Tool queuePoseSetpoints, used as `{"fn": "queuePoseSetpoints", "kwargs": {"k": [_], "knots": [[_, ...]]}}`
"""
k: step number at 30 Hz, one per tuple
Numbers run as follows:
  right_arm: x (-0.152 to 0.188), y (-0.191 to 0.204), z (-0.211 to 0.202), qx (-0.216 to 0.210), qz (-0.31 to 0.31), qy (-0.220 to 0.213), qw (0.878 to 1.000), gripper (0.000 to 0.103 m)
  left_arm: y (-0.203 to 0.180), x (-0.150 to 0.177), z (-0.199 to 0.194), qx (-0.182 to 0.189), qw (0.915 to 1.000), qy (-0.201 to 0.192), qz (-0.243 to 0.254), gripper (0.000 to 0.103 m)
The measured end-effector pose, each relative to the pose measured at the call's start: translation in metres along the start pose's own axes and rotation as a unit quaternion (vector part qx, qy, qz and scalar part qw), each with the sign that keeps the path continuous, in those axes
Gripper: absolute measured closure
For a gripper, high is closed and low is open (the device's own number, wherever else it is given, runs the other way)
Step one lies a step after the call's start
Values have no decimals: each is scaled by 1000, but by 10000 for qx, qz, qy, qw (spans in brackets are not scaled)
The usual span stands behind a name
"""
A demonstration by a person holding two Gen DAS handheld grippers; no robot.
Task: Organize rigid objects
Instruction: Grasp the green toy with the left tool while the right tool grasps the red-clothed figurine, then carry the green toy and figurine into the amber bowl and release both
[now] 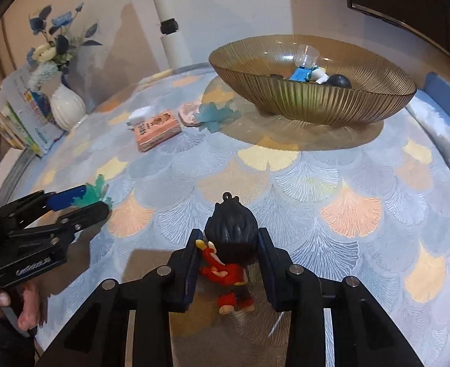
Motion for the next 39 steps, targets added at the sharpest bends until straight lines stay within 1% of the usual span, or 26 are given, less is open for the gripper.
{"fn": "queuePoseSetpoints", "kwargs": {"k": [3, 5, 9, 10, 11, 12, 13, 16, 18, 19, 21, 24, 26, 29, 30, 31, 32, 33, 34, 35, 36, 38, 39], "knots": [[2, 3, -8, -392, 49, -68, 9992, 69, -1, 0, 0, -73, 9999, 1, 81, 57], [2, 0, -12, -549, 151, -92, 9983, 69, -1, 0, 0, -194, 9997, -22, 158, 57], [-15, -17, -29, -606, 376, -311, 9970, 69, -3, -5, -4, -344, 9991, -119, 211, 58], [-23, -23, -36, -620, 417, -429, 9963, 69, -5, -10, -6, -309, 9993, -142, 156, 58], [-33, -28, -44, -600, 423, -578, 9956, 69, -9, -15, -10, -191, 9996, -187, 86, 58], [-44, -34, -53, -558, 419, -740, 9948, 69, -14, -23, -14, -76, 9996, -274, 55, 58], [-58, -42, -62, -499, 438, -944, 9933, 69, -24, -38, -20, 85, 9989, -449, 85, 58], [-93, -67, -79, -327, 610, -1352, 9884, 69, -55, -82, -28, 378, 9954, -829, 284, 58], [-109, -84, -80, -174, 698, -1467, 9866, 69, -74, -108, -25, 530, 9930, -979, 397, 57], [-118, -96, -76, -22, 759, -1472, 9862, 69, -87, -124, -19, 626, 9914, -1041, 483, 57], [-128, -114, -66, 168, 917, -1410, 9856, 69, -105, -144, -2, 675, 9898, -1094, 619, 57], [-140, -139, -40, 472, 1082, -1217, 9855, 69, -122, -154, 27, 735, 9909, -1012, 493, 57], [-148, -152, -22, 562, 1101, -1114, 9861, 69, -133, -151, 52, 755, 9925, -879, 398, 57], [-162, -165, -8, 669, 963, -1135, 9866, 68, -144, -155, 78, 668, 9931, -806, 525, 53], [-166, -168, -4, 659, 914, -1146, 9870, 67, -146, -158, 83, 659, 9933, -791, 529, 47], [-168, -171, -3, 684, 887, -1146, 9871, 62, -146, -161, 89, 627, 9938, -763, 517, 44], [-169, -175, -4, 756, 894, -1145, 9865, 55, -144, -163, 93, 576, 9945, -714, 497, 34], [-168, -178, -8, 766, 960, -1175, 9854, 51, -141, -163, 95, 549, 9954, -647, 452, 24], [-167, -177, -14, 685, 1035, -1245, 9844, 41, -136, -160, 95, 597, 9962, -553, 325, 22], [-164, -172, -22, 515, 1080, -1359, 9835, 35, -131, -157, 93, 672, 9961, -527, 235, 21], [-161, -168, -28, 450, 1066, -1411, 9832, 34, -126, -153, 90, 731, 9959, -515, 134, 21], [-151, -153, -41, 399, 984, -1387, 9846, 33, -109, -146, 75, 565, 9965, -623, 35, 21], [-145, -141, -46, 266, 965, -1349, 9858, 33, -100, -141, 63, 457, 9967, -672, 6, 21]]}}
Point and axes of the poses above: each gripper's, at about its wrist camera, not at the fingertips, and z roughly the way its jaws point, y to its left, x to its underside, the point moved 9 cm from there along z, roughly the way its jaws point, and after that the axes turned 14 degrees about -y, right-handed, at the moved point
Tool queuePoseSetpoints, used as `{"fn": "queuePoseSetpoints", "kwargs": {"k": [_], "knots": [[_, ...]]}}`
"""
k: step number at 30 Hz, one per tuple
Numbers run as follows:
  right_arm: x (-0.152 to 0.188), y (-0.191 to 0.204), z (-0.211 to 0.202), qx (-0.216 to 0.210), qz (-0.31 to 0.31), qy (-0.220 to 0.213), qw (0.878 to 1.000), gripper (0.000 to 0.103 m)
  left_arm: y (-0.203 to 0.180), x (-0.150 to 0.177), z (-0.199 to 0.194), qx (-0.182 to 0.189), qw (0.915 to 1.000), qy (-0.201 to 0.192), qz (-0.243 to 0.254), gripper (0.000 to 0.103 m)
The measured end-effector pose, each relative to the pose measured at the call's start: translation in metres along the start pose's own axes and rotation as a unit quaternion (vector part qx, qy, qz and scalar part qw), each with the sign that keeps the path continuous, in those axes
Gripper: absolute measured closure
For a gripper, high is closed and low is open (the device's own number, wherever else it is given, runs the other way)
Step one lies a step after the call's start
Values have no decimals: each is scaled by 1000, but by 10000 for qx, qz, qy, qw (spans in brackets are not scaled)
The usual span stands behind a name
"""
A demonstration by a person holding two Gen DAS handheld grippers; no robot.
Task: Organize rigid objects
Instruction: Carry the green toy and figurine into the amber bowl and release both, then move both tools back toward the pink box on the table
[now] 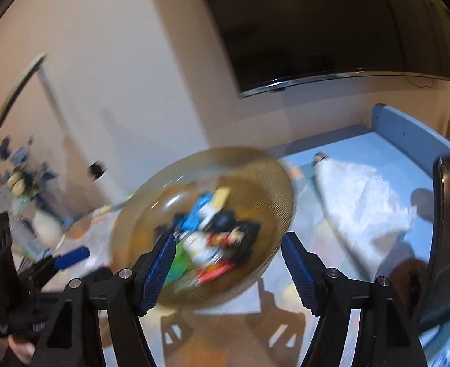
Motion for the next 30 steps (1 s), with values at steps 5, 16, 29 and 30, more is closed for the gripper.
{"fn": "queuePoseSetpoints", "kwargs": {"k": [5, 16, 29, 30], "knots": [[49, 86, -38, -780, -621, 142, 9949, 11, 38, 19, -66, -315, 9990, -192, -239, 20], [147, 153, -5, -645, -1992, 380, 9771, 11, 151, 123, -136, -1861, 9770, 190, -1022, 20], [148, 133, 10, -710, -1452, 707, 9843, 0, 152, 147, -133, -1906, 9751, 369, -1067, 19], [147, 133, 10, -728, -1413, 727, 9846, 0, 150, 147, -133, -1921, 9756, 356, -999, 18]]}}
Point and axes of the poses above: each gripper's, at about its wrist camera, not at the fingertips, and z roughly the way its jaws point, y to its left, x to its underside, the point moved 9 cm from there along z, roughly the way its jaws point, and after that the axes turned 14 degrees about -y, right-handed, at the moved point
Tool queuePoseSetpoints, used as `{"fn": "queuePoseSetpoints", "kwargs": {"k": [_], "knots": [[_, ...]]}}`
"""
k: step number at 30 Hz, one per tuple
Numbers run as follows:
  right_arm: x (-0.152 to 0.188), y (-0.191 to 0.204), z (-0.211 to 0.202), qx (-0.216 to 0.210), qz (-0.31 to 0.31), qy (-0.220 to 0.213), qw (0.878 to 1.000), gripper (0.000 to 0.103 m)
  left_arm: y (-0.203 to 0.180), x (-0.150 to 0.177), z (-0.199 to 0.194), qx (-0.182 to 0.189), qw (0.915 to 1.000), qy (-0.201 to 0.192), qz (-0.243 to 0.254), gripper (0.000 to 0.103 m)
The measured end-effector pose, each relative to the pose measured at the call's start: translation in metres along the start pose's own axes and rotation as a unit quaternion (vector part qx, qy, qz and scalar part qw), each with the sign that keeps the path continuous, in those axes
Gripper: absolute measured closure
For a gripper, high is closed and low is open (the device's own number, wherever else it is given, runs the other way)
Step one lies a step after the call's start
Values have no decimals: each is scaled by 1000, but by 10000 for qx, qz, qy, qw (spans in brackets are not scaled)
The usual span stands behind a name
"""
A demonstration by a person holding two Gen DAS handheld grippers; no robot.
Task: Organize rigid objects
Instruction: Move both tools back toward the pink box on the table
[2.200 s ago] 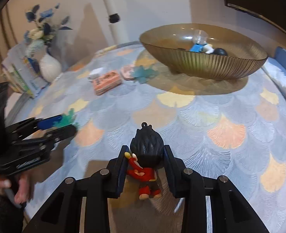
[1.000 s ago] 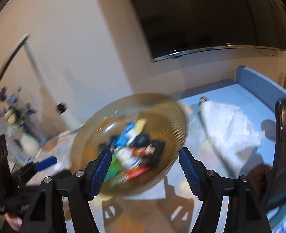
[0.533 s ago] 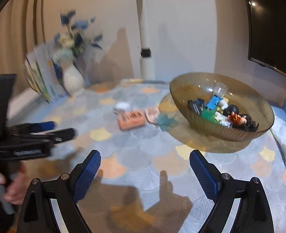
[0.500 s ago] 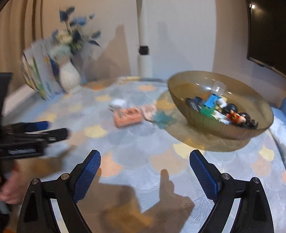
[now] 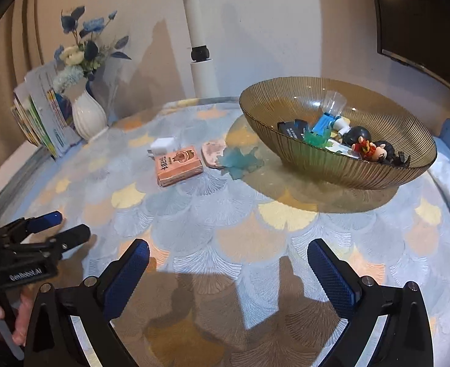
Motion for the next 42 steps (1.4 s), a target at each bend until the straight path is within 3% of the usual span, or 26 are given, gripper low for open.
{"fn": "queuePoseSetpoints", "kwargs": {"k": [4, 12, 42], "knots": [[4, -2, 7, 35, 75, 229, 9997, 0, -5, -2, -4, 1, 9997, -135, 212, 16], [13, -3, 17, 62, 46, 575, 9983, 0, -8, 1, -2, 159, 9997, 7, 187, 16], [19, -11, 21, 13, 338, 755, 9966, 0, -10, 4, 4, 275, 9993, 197, 137, 15]]}}
Point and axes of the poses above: each gripper's, at about its wrist camera, not at the fingertips, and z roughly the way its jaws point, y to its left, x to its underside, the point moved 9 cm from there along z, roughly the way its jaws point, and after that the axes turned 14 degrees about -y, right-handed, at the moved point
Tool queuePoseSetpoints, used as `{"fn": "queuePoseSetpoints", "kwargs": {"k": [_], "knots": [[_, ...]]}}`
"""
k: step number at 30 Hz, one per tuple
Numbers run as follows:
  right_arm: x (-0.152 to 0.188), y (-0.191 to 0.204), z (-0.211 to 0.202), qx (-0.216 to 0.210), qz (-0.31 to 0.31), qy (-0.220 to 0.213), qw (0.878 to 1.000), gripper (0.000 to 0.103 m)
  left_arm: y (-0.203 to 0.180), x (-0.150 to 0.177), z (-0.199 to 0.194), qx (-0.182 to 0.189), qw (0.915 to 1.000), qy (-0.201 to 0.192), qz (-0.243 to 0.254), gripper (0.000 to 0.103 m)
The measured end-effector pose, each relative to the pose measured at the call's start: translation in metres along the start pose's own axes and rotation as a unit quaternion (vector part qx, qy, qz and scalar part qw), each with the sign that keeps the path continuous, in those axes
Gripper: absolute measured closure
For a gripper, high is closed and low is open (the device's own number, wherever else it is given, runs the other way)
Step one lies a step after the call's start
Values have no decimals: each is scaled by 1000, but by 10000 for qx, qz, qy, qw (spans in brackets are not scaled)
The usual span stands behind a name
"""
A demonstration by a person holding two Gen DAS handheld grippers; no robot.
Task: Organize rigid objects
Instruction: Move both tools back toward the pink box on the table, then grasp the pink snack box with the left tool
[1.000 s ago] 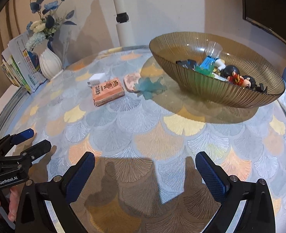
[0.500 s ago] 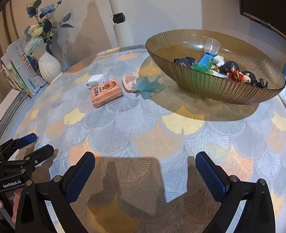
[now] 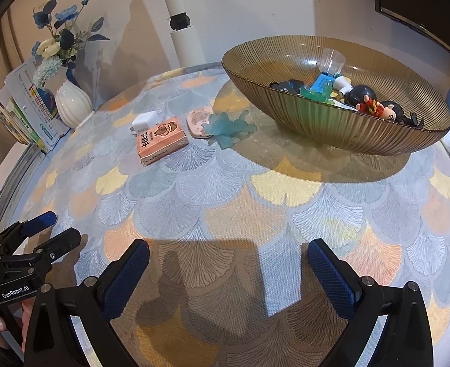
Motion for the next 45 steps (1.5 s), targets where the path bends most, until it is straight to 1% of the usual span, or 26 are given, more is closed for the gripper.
{"fn": "queuePoseSetpoints", "kwargs": {"k": [11, 12, 13, 14, 15, 16, 18, 19, 20, 21, 23, 25, 27, 28, 29, 30, 31, 32, 34, 35, 36, 38, 39, 41, 43, 45], "knots": [[0, 0, 0, 17, 44, 17, 10000, 0, 0, 0, 1, 17, 10000, 4, -5, 15], [0, -1, 1, 35, 46, 50, 10000, 0, 0, 0, 1, 9, 10000, 9, 1, 13], [1, -2, 3, 57, 33, 103, 9999, 0, -1, 1, 4, 65, 9999, 89, -2, 11], [2, -1, 4, 95, -15, 158, 9998, 0, -3, 4, 7, 116, 9997, 233, 25, 11], [3, 0, 6, 163, -121, 239, 9995, 0, -5, 3, 9, 122, 9994, 294, 103, 11], [4, 2, 9, 256, -280, 364, 9986, 0, -9, 0, 12, 209, 9990, 349, 208, 11], [9, 8, 15, 512, -768, 751, 9929, 0, -17, -7, 15, 388, 9975, 437, 400, 11], [7, 10, 16, 519, -834, 848, 9915, 0, -24, -17, 17, 471, 9963, 413, 595, 11], [5, 12, 19, 386, -724, 986, 9917, 0, -29, -24, 19, 509, 9953, 370, 729, 11], [1, 12, 22, 289, -558, 999, 9930, 0, -36, -33, 23, 555, 9936, 305, 931, 11], [-12, 5, 27, 216, -220, 749, 9967, 0, -46, -45, 35, 647, 9897, 251, 1254, 11], [-20, -4, 31, 135, 139, 482, 9987, 0, -55, -53, 58, 767, 9849, 342, 1517, 11], [-27, -9, 30, -39, 409, 132, 9991, 0, -59, -57, 77, 883, 9830, 421, 1551, 11], [-29, -10, 29, -87, 479, 60, 9988, 5, -62, -59, 90, 994, 9823, 457, 1519, 11], [-31, -11, 29, -123, 491, 13, 9987, 14, -63, -60, 99, 1075, 9819, 490, 1479, 11], [-35, -11, 31, -190, 503, -16, 9986, 20, -64, -61, 107, 1136, 9818, 512, 1434, 11], [-37, -11, 32, -273, 564, 2, 9980, 29, -64, -62, 112, 1171, 9819, 528, 1391, 12], [-39, -14, 34, -328, 724, 26, 9968, 30, -65, -65, 119, 1173, 9829, 563, 1307, 15], [-45, -18, 36, -508, 1204, -73, 9914, 30, -71, -72, 122, 1258, 9833, 469, 1231, 21], [-46, -18, 39, -576, 1430, -128, 9880, 30, -76, -75, 124, 1339, 9827, 432, 1207, 35], [-49, -19, 41, -545, 1501, -171, 9870, 30, -80, -75, 126, 1381, 9821, 417, 1213, 51], [-53, -17, 49, -362, 1454, -202, 9885, 30, -85, -76, 125, 1391, 9804, 336, 1357, 62], [-56, -15, 52, -284, 1424, -206, 9892, 30, -87, -77, 123, 1404, 9798, 292, 1395, 64], [-60, -11, 60, -123, 1389, -205, 9900, 30, -86, -75, 116, 1469, 9790, 275, 1389, 65], [-67, -7, 71, 12, 1358, -264, 9904, 30, -76, -72, 108, 1350, 9812, 262, 1351, 65], [-71, -5, 80, 248, 1371, -278, 9899, 29, -61, -67, 97, 1197, 9849, 261, 1227, 65]]}}
Point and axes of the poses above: each gripper's, at about its wrist camera, not at the fingertips, and z roughly the way its jaws point, y to its left, x to its underside, the point moved 9 cm from there along z, roughly the way its jaws point, and after that the axes turned 14 degrees about -y, right-handed, at the moved point
